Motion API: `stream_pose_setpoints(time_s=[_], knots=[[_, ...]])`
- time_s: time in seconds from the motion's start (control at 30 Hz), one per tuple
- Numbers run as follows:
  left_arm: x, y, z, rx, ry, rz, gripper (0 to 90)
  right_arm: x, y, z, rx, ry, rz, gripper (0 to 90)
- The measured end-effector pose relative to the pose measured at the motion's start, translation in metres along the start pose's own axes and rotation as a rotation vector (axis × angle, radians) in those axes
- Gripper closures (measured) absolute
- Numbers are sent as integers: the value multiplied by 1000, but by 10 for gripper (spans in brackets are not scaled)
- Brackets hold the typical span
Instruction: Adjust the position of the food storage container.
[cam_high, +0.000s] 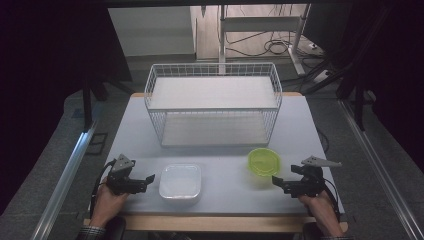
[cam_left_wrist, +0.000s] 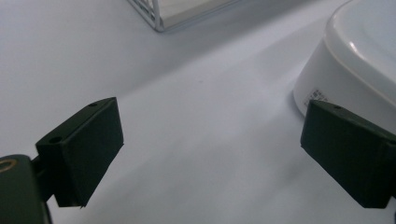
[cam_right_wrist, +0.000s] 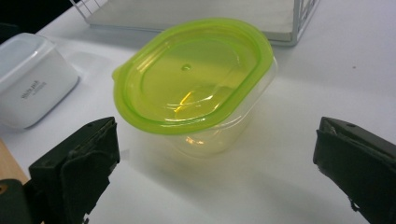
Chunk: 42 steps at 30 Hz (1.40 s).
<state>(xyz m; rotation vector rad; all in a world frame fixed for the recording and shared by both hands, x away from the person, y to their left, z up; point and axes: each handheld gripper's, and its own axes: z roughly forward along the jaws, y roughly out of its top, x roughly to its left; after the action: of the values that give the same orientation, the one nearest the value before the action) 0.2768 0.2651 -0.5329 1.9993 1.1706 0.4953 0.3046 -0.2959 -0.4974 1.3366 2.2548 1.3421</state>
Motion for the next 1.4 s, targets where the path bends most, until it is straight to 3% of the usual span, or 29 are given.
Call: stream_pose_setpoints(time_s=[0.1, 0.23, 0.33, 0.63, 0.87, 0.93, 1.03, 1.17, 1.3, 1.4], knots=[[1, -1, 1, 14, 2, -5, 65, -1, 0, 1, 3, -6, -3, 4], [2, -1, 0, 16, 5, -8, 69, 0, 1, -1, 18, -50, -22, 4], [0, -1, 0, 18, 19, 7, 69, 0, 2, -1, 20, -42, -9, 8], [-1, -1, -1, -31, 27, 40, 63, 2, 5, -1, 41, -67, -14, 69], [-1, -1, -3, -67, 25, 55, 59, 6, 12, -7, 12, -97, -23, 209], [-2, -1, -3, -78, 19, 48, 65, 9, 16, -7, 16, -98, -46, 283], [-2, -1, -2, -74, 14, 50, 68, 12, 18, -6, 23, -100, -65, 334], [-4, 0, -1, -66, 7, 65, 77, 20, 27, -4, 35, -92, -129, 472], [-4, 1, 0, -54, -11, 72, 85, 25, 31, -1, 54, -72, -144, 583], [-3, 2, 0, -43, -44, 46, 100, 28, 34, 1, 68, -62, -160, 674]])
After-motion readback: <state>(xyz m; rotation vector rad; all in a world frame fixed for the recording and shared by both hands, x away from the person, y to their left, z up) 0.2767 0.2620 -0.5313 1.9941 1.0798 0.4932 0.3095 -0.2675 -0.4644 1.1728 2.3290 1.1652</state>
